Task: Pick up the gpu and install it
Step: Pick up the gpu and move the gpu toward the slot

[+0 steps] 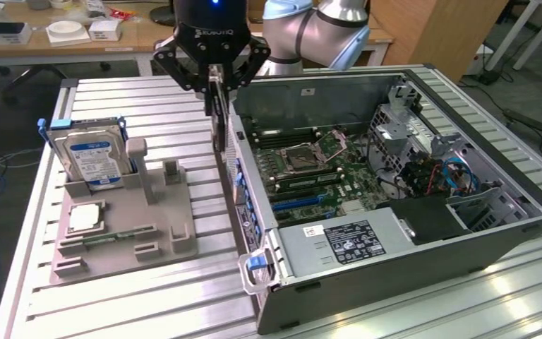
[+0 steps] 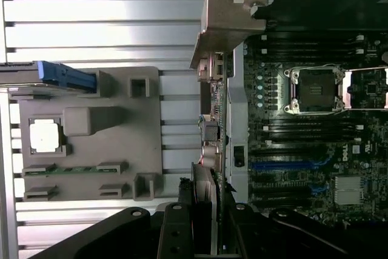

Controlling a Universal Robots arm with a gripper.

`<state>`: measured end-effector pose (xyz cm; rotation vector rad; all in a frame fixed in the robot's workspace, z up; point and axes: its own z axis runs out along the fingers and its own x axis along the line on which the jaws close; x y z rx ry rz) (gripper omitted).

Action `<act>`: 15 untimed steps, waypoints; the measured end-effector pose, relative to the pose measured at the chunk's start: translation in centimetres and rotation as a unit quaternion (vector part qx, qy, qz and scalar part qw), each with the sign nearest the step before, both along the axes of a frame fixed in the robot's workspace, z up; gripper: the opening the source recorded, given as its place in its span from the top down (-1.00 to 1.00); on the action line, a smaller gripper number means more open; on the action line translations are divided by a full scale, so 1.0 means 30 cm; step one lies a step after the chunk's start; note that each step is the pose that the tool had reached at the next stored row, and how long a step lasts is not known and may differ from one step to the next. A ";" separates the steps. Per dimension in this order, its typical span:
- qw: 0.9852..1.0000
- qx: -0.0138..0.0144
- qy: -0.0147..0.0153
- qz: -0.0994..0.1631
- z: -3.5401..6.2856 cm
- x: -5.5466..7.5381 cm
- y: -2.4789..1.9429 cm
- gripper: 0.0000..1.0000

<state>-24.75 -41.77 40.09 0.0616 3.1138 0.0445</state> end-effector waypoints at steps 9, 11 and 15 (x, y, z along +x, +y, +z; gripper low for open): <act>1.000 0.000 0.000 0.002 0.000 0.094 0.000 0.45; 1.000 0.000 0.000 0.003 0.000 0.109 0.000 0.45; 1.000 0.000 0.000 0.004 0.000 0.137 0.000 0.45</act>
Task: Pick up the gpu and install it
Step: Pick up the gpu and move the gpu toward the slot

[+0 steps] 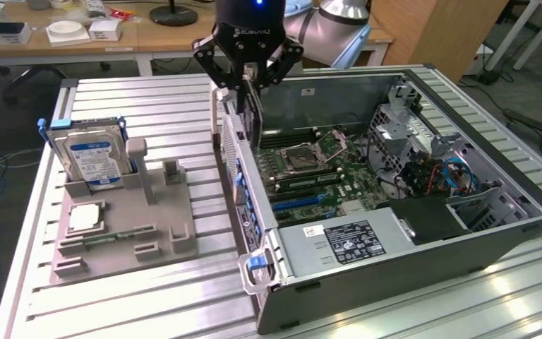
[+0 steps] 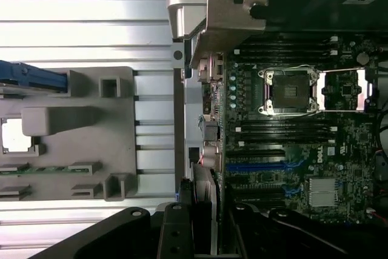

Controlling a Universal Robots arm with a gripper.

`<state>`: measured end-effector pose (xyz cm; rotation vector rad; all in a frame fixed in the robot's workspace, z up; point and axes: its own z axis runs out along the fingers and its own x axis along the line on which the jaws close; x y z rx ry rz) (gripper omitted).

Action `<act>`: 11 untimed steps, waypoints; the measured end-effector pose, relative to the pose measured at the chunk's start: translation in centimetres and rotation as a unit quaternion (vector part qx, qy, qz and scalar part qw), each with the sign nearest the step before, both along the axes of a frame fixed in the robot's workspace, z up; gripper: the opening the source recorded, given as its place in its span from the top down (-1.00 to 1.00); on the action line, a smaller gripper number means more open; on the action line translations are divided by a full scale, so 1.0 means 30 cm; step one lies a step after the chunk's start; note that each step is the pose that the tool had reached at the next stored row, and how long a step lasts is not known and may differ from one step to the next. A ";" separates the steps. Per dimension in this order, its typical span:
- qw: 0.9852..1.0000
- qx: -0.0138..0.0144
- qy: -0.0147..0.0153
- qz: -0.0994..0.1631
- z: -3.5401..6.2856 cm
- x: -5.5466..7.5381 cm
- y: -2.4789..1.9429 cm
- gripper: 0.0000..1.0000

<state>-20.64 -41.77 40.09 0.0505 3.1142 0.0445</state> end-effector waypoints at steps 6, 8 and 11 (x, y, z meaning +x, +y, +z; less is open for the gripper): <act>1.000 0.000 0.000 0.000 0.000 0.040 0.000 0.45; 1.000 0.000 0.000 0.001 0.000 0.053 0.000 0.45; 1.000 0.000 0.000 0.001 0.000 0.075 0.000 0.45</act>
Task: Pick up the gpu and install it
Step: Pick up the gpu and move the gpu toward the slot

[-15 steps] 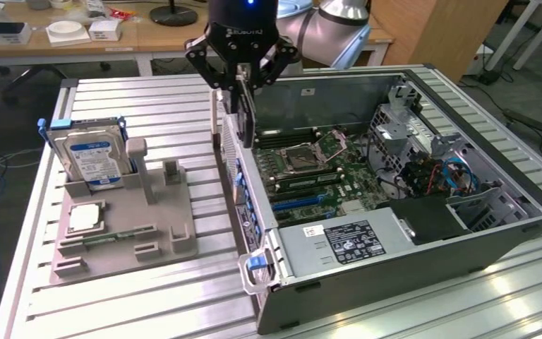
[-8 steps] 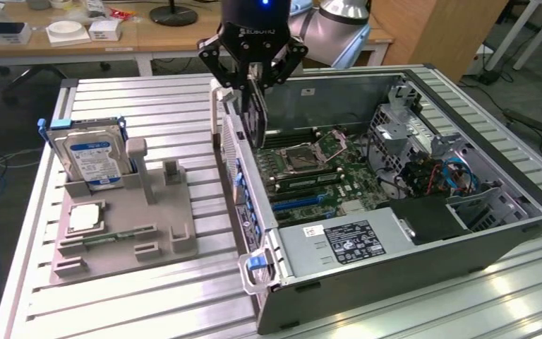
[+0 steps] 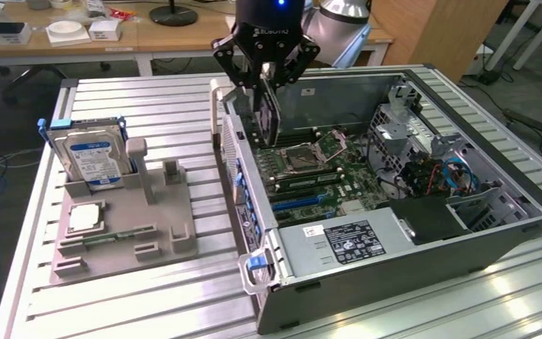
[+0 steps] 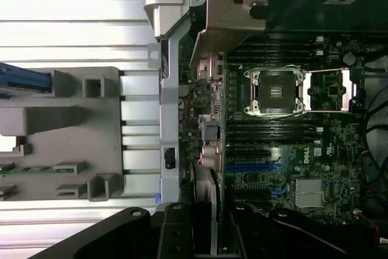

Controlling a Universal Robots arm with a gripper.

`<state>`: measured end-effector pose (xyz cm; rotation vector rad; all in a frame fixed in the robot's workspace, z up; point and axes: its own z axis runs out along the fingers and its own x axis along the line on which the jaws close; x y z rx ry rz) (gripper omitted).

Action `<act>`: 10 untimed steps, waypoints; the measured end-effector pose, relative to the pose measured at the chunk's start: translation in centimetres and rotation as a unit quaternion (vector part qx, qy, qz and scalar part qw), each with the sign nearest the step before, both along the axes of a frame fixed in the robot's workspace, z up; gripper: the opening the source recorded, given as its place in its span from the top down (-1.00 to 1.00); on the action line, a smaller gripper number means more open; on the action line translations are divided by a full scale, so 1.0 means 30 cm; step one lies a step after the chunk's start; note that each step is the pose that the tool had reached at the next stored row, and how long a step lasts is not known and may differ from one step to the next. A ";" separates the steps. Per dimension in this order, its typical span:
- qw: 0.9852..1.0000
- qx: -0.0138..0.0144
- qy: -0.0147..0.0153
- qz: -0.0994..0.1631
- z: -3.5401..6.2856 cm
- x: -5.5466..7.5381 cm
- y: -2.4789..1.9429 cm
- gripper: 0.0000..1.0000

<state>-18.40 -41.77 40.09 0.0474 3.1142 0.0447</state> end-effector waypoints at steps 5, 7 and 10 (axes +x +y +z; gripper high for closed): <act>1.000 0.000 0.000 0.000 0.000 0.037 0.000 0.45; 1.000 0.000 0.000 0.001 0.000 0.052 0.000 0.45; 1.000 0.000 0.000 0.003 0.000 0.083 0.000 0.45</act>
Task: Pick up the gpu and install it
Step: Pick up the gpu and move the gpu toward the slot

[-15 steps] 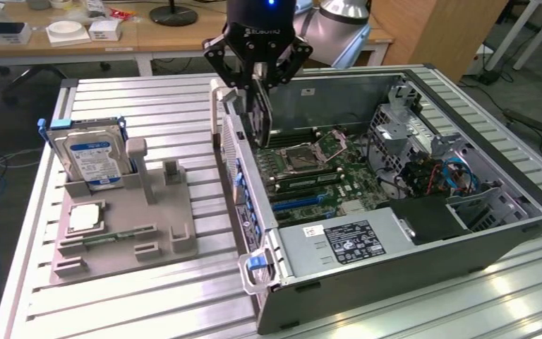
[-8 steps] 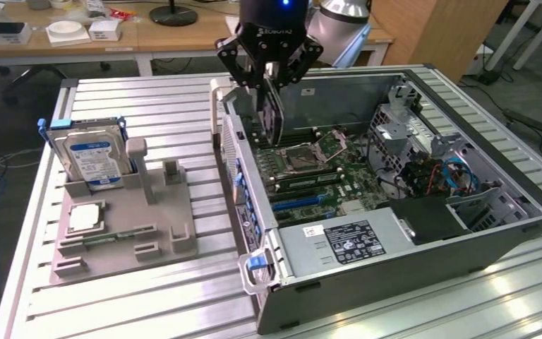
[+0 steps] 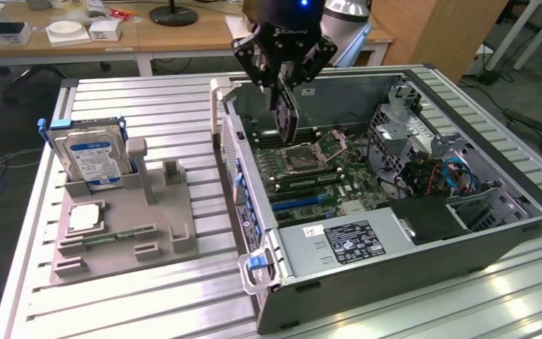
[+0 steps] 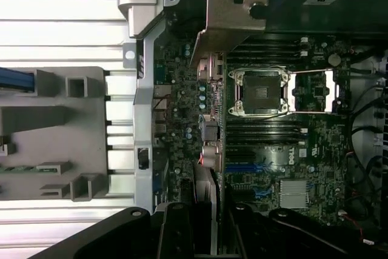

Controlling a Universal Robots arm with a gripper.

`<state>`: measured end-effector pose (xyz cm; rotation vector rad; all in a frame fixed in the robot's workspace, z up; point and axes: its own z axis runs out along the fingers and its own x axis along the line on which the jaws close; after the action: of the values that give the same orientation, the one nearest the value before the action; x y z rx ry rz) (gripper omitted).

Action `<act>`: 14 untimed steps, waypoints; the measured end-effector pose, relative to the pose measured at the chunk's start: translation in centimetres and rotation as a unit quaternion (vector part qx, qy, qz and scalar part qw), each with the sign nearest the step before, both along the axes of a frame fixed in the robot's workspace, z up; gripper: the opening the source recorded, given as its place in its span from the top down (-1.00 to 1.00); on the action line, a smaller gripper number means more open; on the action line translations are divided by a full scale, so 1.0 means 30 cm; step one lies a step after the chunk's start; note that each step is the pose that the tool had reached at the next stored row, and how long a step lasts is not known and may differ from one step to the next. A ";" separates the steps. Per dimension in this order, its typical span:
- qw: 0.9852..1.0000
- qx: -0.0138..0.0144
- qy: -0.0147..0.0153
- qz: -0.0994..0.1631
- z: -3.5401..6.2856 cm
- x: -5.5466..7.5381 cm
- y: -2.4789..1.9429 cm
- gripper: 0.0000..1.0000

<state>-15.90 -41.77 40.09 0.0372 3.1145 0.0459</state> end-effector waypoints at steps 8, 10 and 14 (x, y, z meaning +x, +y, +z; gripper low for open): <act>1.000 0.000 0.000 0.003 0.000 0.065 0.000 0.45; 1.000 0.000 0.000 0.004 0.000 0.082 0.000 0.45; 1.000 0.000 0.000 0.005 0.000 0.117 0.000 0.45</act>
<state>-12.38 -41.77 40.09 0.0225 3.1147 0.0465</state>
